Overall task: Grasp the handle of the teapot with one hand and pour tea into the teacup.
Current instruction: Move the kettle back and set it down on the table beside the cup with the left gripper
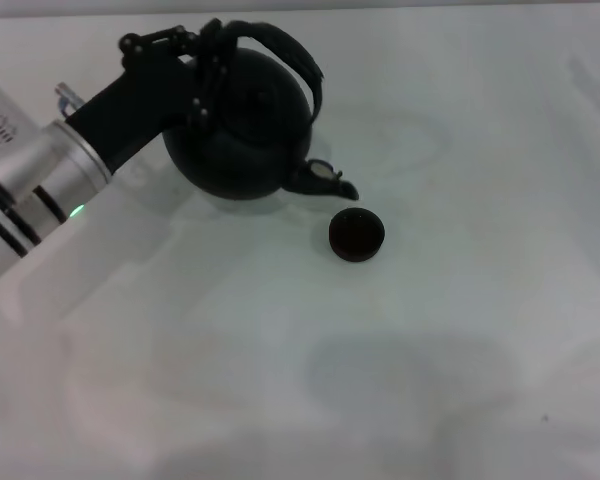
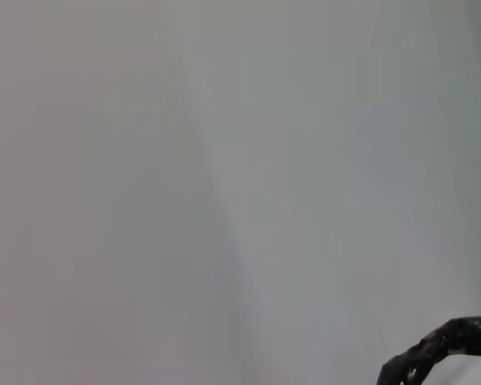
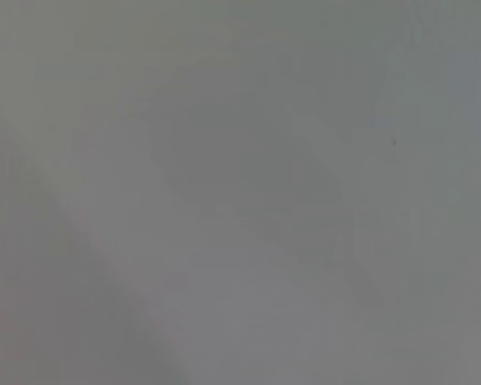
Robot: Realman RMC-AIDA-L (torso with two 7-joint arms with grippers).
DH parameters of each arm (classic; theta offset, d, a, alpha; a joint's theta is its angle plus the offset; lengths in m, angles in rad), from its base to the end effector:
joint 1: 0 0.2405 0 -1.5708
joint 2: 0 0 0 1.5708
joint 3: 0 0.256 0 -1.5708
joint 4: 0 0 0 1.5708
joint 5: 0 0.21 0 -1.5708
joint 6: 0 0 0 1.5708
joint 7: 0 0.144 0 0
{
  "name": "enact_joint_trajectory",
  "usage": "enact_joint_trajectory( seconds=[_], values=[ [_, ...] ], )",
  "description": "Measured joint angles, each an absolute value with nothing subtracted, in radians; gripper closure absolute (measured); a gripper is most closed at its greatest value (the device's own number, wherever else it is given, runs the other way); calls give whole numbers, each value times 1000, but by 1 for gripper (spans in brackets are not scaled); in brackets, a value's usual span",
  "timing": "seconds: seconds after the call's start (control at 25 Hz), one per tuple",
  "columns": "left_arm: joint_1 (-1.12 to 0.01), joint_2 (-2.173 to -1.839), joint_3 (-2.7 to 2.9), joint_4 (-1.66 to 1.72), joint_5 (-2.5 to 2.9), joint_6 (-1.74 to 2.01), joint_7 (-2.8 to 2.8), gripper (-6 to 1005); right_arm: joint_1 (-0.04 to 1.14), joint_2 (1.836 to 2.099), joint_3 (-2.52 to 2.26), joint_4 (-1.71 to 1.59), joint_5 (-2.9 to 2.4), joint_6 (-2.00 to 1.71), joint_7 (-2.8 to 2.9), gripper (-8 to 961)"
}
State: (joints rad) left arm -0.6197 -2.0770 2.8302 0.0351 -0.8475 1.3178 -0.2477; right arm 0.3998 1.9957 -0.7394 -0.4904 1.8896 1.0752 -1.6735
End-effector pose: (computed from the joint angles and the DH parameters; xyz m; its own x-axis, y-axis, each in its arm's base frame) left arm -0.2540 0.3414 -0.0572 0.7849 -0.1786 0.5934 0.3508 -0.6613 -0.6631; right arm 0.3430 0.3630 0.0794 0.2872 -0.2541 -0.9236 -0.9363 -0.2781 -0.2146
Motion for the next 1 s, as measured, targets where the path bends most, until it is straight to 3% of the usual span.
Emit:
enact_joint_trajectory(
  seconds=[0.68, 1.0],
  values=[
    [-421, -2086, 2829, 272, -1138, 1336, -174, 855, 413, 1997, -739, -480, 1895, 1038, -1674, 81],
    [-378, -2089, 2828, 340, -1193, 1323, -116, 854, 414, 1997, -739, -480, 1891, 1036, -1674, 81]
  ],
)
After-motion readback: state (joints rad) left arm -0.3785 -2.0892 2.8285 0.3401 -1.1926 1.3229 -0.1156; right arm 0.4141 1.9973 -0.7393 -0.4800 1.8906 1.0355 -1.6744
